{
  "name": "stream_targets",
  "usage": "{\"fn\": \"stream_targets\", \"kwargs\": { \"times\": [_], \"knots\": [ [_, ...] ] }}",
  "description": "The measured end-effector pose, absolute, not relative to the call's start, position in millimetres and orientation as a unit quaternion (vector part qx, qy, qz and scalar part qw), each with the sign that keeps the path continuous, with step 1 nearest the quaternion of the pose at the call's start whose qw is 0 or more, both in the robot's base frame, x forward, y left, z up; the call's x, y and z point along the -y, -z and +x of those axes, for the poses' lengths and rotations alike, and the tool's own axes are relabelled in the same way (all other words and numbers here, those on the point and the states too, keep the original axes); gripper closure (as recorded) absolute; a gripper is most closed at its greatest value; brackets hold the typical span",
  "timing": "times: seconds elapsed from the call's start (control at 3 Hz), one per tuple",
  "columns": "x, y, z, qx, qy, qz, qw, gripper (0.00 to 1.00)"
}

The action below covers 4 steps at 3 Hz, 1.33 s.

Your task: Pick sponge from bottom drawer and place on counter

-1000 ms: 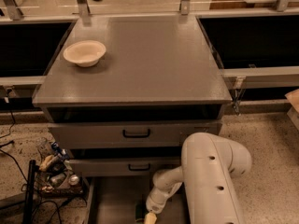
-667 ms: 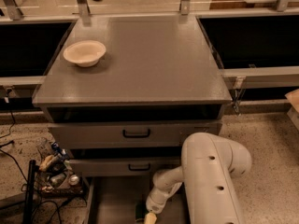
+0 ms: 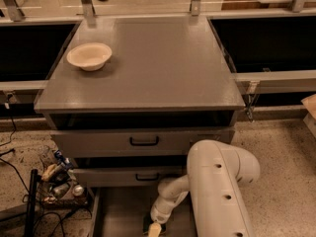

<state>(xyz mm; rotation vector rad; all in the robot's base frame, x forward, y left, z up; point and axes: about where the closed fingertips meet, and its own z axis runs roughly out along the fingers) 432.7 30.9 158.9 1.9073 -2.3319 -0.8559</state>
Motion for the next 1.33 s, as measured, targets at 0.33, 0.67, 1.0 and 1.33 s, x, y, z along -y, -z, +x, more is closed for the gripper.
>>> {"fn": "stream_targets", "kwargs": {
  "times": [0.33, 0.67, 1.0, 1.33],
  "knots": [
    [-31, -159, 433, 0.745, 0.273, 0.609, 0.005, 0.07],
    [-26, -152, 436, 0.749, 0.276, 0.602, 0.008, 0.08],
    [-16, -140, 440, 0.758, 0.284, 0.587, 0.011, 0.08],
    [-16, -140, 440, 0.758, 0.284, 0.587, 0.011, 0.08]
  ]
}}
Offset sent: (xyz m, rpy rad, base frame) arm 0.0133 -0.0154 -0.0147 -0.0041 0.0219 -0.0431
